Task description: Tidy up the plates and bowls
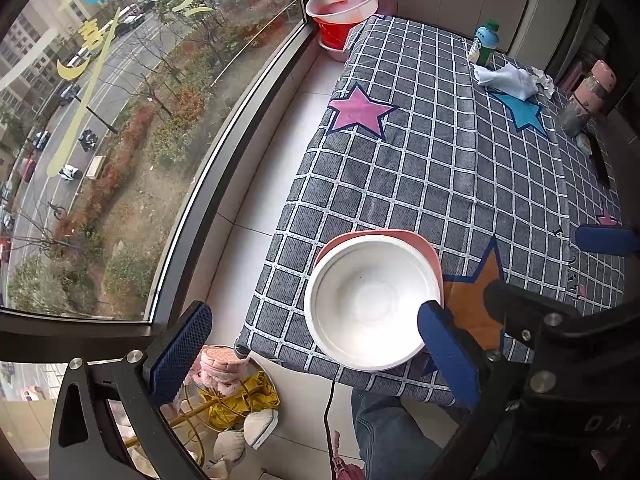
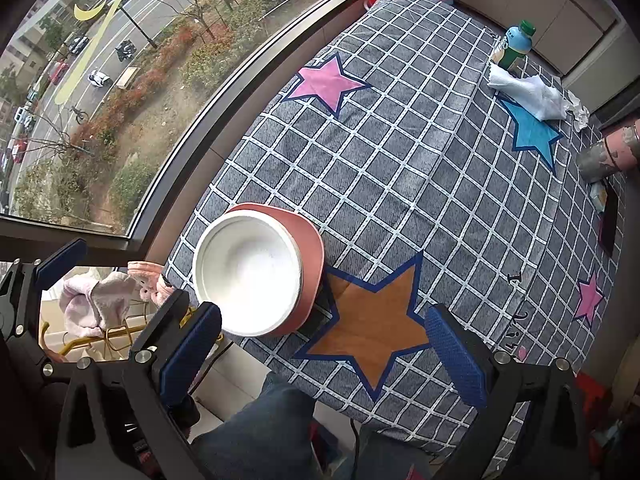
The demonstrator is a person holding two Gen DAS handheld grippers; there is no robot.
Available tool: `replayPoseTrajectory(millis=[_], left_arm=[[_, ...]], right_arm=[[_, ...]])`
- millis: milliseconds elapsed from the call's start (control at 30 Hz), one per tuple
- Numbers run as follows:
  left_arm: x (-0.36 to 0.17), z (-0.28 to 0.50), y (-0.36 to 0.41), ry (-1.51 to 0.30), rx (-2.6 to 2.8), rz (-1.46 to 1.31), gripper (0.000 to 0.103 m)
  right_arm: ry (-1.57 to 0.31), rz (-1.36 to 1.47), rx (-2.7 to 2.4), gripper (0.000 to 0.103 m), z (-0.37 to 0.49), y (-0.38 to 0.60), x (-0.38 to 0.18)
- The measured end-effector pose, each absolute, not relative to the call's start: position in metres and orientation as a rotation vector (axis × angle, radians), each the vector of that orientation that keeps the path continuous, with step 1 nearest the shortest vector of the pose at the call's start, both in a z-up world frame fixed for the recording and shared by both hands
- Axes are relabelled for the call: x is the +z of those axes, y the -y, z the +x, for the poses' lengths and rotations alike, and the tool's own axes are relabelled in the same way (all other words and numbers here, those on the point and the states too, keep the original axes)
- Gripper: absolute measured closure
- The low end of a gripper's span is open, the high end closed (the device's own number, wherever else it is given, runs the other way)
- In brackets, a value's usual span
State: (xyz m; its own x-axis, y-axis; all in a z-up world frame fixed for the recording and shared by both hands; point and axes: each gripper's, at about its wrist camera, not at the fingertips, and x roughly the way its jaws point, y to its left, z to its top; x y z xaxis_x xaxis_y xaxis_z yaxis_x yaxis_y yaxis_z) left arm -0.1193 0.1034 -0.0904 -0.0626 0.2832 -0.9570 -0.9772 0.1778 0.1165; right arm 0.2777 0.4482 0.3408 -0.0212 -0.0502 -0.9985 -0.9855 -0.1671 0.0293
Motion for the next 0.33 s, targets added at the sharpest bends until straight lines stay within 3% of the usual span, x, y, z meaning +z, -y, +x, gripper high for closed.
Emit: replayPoseTrajectory(millis=[333], left_arm=[[-0.093, -0.124, -0.113, -1.105, 1.132, -0.852, 0.0]], right_arm=[[-1.238, -1.296, 1.304, 0.001, 0.27, -0.433, 0.339]])
